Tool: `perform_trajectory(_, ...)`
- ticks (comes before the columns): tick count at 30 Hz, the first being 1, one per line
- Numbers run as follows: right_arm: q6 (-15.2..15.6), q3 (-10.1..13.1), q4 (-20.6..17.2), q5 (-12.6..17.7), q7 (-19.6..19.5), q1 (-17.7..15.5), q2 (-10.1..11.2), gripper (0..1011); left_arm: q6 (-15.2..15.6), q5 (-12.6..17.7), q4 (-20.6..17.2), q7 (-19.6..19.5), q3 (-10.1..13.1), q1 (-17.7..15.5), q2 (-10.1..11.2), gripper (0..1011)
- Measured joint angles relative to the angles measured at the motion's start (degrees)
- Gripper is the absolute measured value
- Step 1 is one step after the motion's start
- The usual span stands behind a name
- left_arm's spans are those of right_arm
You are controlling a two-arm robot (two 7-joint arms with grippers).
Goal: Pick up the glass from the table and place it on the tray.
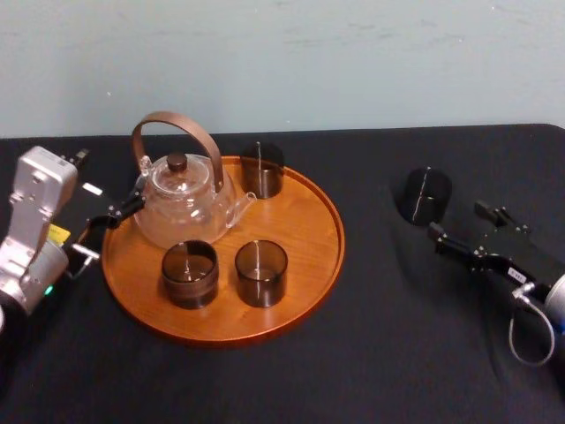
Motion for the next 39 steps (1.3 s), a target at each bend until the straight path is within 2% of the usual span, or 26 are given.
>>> perform_trajectory(11, 3.94, -0.14, 4.67, 0.78, -0.11, 5.65, -0.62, 1002, 0.00, 0.00, 0.00, 0.00, 0.00, 0.00, 0.00, 1001)
perform_trajectory(24, 5.77, 0.08, 7.71, 0.90, -0.89, 8.76, -0.91, 1002, 0.00, 0.00, 0.00, 0.00, 0.00, 0.00, 0.00, 1001)
perform_trajectory(39, 8.69, -3.33, 13.91, -1.09, -0.40, 16.08, -2.35, 1002, 0.00, 0.00, 0.00, 0.00, 0.00, 0.00, 0.00, 1001)
